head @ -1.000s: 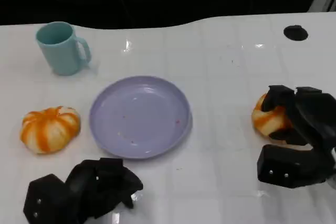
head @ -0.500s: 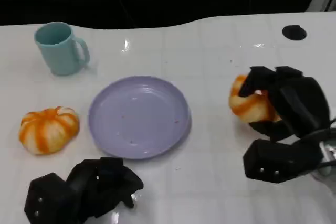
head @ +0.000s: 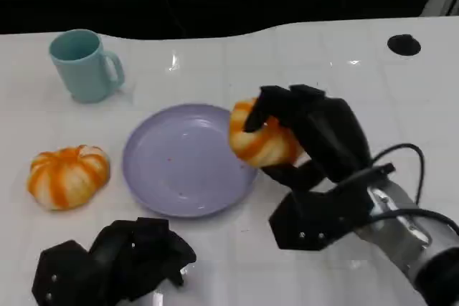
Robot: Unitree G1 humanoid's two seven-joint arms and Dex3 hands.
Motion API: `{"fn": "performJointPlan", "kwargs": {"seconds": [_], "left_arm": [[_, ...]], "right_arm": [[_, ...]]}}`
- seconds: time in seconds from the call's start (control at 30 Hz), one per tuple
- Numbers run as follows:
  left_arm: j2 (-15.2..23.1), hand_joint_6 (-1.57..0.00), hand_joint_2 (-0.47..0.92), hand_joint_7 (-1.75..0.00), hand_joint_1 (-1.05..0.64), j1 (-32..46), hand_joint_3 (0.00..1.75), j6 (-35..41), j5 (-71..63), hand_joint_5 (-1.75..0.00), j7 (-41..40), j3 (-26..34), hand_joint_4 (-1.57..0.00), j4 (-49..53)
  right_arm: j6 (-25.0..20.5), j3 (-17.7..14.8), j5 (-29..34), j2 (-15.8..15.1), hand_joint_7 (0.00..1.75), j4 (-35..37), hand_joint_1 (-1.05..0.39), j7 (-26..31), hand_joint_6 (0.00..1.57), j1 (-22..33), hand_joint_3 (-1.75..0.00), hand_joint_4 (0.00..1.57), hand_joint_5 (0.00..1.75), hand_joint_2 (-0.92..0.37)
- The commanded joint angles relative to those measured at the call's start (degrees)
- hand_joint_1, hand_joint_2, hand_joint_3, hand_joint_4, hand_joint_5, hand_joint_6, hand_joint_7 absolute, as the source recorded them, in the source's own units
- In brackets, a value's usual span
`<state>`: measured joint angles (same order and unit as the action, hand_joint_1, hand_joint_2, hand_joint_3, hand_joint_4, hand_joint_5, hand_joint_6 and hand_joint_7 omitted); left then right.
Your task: Grasp the bread from the table and place it into the plate.
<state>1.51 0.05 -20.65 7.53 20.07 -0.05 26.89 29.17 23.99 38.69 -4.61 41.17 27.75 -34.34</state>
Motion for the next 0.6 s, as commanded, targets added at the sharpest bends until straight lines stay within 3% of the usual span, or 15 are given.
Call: {"fn": "performJointPlan", "kwargs": {"seconds": [0.03, 0.27, 0.4, 0.6], "left_arm": [[0.85, -1.31, 0.85, -0.76, -1.05, 0.93, 0.0, 0.59, -0.5, -1.51, 0.01, 0.02, -0.9, 0.39], [0.75, -1.31, 0.85, -0.76, -1.05, 1.01, 0.0, 0.84, -0.52, -1.52, -0.13, -0.15, -0.89, 0.1], [0.51, -1.31, 0.85, -0.76, -1.05, 1.3, 0.0, 0.12, -0.62, -1.52, 0.18, -0.64, -0.9, 0.24], [0.5, -1.31, 0.86, -0.76, -1.05, 1.72, 0.01, 0.02, -1.18, -1.53, -0.51, -1.16, -0.9, -0.33]], "right_arm": [[1.39, 0.13, -1.77, 2.9, 1.63, 4.75, -0.02, -0.93, 0.82, -3.6, -1.51, 0.99, 1.75, -0.18], [3.03, 0.29, -1.92, 5.25, 1.64, 9.97, -0.04, -0.03, 0.81, -6.43, -1.48, 0.98, 1.75, -0.19], [2.63, 1.0, -2.31, 10.23, 1.62, 18.25, -0.08, 0.19, 0.78, -10.37, -1.41, 0.95, 1.75, -0.25], [3.24, 0.68, -3.04, 12.43, 1.57, 23.5, -0.07, 0.79, 0.77, -12.44, -1.35, 0.91, 1.75, -0.31]]}}
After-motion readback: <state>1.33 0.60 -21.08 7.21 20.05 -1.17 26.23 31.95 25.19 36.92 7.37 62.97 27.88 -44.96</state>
